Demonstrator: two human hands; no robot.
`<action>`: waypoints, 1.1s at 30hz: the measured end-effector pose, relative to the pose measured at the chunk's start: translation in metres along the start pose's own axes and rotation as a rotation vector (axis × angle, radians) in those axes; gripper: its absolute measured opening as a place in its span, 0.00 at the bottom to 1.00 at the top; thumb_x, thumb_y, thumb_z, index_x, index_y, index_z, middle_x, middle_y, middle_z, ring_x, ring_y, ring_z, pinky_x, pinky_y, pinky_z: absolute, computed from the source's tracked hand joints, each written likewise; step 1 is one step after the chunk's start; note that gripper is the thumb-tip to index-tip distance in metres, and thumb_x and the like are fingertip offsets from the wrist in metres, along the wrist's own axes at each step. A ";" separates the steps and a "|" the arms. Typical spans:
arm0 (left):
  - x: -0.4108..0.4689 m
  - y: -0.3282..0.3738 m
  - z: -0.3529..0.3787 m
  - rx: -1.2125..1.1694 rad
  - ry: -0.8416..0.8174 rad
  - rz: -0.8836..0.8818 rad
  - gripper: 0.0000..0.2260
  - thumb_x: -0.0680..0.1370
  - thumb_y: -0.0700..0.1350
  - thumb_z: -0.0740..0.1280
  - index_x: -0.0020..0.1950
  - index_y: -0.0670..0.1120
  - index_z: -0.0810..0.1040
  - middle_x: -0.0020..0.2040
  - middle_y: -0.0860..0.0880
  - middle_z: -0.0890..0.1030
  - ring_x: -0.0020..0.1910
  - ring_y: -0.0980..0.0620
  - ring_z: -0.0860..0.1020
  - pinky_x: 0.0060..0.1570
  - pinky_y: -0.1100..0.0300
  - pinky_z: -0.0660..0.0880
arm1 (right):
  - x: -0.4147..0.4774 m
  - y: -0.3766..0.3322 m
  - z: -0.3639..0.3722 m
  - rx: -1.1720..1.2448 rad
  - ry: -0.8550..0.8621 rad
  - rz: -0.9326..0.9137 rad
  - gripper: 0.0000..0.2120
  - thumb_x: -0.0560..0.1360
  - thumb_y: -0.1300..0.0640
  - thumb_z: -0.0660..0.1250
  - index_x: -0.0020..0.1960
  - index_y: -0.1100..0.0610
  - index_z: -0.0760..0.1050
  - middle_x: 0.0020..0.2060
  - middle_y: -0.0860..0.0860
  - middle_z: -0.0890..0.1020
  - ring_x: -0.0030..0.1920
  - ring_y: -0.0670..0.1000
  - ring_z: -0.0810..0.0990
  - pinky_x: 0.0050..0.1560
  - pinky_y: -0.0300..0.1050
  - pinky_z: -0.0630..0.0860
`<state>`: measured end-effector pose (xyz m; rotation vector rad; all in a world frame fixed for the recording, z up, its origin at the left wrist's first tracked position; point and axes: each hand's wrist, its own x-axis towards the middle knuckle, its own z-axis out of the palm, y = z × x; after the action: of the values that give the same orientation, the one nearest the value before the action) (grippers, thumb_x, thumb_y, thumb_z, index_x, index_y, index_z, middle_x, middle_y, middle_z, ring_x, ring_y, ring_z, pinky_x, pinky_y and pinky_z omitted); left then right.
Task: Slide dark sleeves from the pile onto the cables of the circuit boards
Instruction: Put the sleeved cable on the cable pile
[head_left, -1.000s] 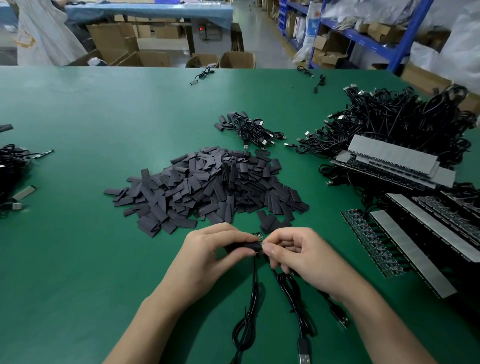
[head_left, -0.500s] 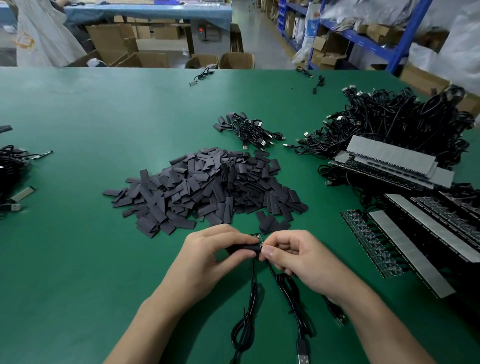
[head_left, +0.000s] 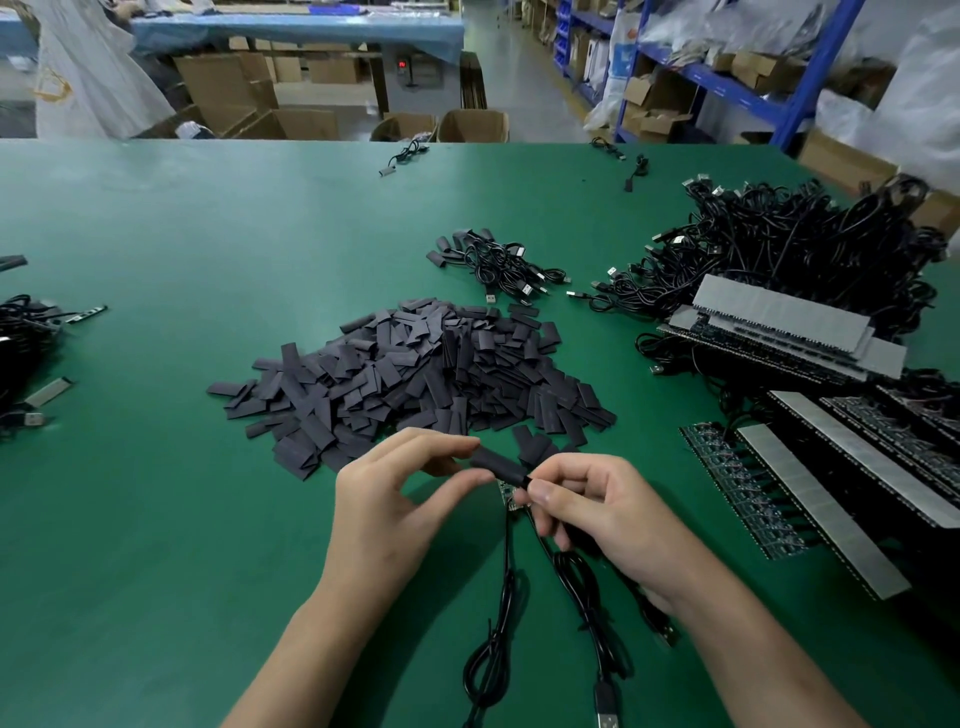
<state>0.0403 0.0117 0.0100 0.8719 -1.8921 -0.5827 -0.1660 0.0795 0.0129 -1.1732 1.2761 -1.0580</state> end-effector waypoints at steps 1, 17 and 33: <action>0.000 0.000 0.001 0.006 0.008 0.005 0.11 0.71 0.46 0.78 0.52 0.46 0.87 0.46 0.56 0.85 0.43 0.57 0.83 0.47 0.65 0.78 | 0.000 -0.001 0.001 0.008 0.006 0.000 0.08 0.77 0.52 0.69 0.47 0.52 0.86 0.34 0.51 0.82 0.33 0.48 0.76 0.38 0.38 0.75; -0.002 -0.002 0.007 -0.027 -0.008 -0.001 0.11 0.75 0.44 0.75 0.56 0.46 0.87 0.48 0.56 0.85 0.46 0.59 0.83 0.48 0.65 0.78 | -0.003 -0.004 0.009 0.001 0.053 0.014 0.09 0.83 0.57 0.68 0.46 0.51 0.85 0.34 0.50 0.83 0.32 0.48 0.78 0.39 0.38 0.76; -0.005 0.002 0.012 -0.261 0.021 -0.258 0.07 0.74 0.48 0.74 0.51 0.56 0.87 0.44 0.58 0.87 0.45 0.56 0.85 0.48 0.65 0.79 | -0.003 -0.002 0.017 0.022 0.067 -0.038 0.15 0.83 0.59 0.67 0.40 0.49 0.83 0.36 0.53 0.85 0.32 0.50 0.79 0.43 0.39 0.78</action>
<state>0.0306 0.0168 0.0031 0.9499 -1.6494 -0.9497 -0.1494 0.0827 0.0147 -1.1580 1.2955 -1.1445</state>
